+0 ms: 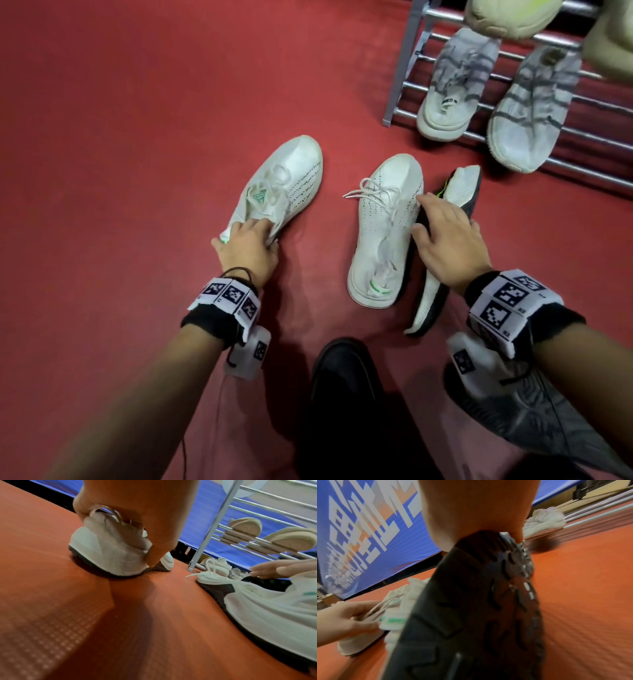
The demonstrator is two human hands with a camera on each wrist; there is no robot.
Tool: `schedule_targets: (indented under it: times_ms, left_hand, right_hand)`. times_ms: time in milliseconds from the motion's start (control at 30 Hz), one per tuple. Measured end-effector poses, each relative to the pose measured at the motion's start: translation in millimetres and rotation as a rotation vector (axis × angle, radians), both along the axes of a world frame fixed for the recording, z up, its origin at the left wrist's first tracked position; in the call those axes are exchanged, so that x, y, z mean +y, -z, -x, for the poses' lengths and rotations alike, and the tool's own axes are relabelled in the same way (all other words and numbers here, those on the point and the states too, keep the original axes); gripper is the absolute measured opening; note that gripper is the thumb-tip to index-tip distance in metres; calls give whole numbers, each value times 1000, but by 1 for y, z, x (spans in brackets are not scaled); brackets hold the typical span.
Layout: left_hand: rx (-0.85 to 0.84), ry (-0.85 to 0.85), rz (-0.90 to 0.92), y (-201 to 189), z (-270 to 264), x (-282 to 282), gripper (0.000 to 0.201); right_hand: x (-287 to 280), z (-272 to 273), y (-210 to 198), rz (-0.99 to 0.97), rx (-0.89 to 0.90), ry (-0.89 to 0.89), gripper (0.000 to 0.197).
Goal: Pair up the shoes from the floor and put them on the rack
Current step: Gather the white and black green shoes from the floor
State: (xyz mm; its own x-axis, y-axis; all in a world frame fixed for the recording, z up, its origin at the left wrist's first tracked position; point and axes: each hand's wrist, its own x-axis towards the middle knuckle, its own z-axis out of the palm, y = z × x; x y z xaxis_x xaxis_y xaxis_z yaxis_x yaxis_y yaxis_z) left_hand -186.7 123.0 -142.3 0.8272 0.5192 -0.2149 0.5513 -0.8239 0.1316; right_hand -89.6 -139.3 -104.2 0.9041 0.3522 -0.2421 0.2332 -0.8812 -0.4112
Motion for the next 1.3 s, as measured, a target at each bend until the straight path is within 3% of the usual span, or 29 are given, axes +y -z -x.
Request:
schedule_targets:
  times_ms: [67,233,400,467,567,667,833,933,1100,1200,1300]
  left_hand:
    - [-88,-6,70,0,1,-5,38]
    - [-600,-256,188,1,19,13,58]
    - [-478,-465,527,22,26,32,118]
    - [-446,-472,652,33,28,36,125]
    - [-452,-486,681,38,28,33,125]
    - [-494,-468,688,40,27,32,117]
    - [-488,-396,656,34,28,28,93]
    - [-576,-427,661,26,27,18,88]
    - [-841,-457,761,-14,19,6,77]
    - [-886,-298,864,-52,16,4,68]
    - [-879,-130,1037,-85,12,7,63]
  right_hand:
    - [-13,-2,-2,-7,5,-15,50]
    - [-45,-1,-6,49,-12,-40,48]
    - [-83,1,3,115,-14,-15,48]
    - [-100,3,14,99,44,29,53]
    - [-118,11,27,-36,194,155,59]
    - [-123,11,29,-25,196,153,59]
    - [-101,9,16,-11,37,311,54]
    - [-76,7,6,-46,-29,293,53]
    - [-30,5,-11,-218,17,108,51]
    - [-8,-3,-25,-355,69,93,50]
    - [1,-16,-40,-578,157,222,52]
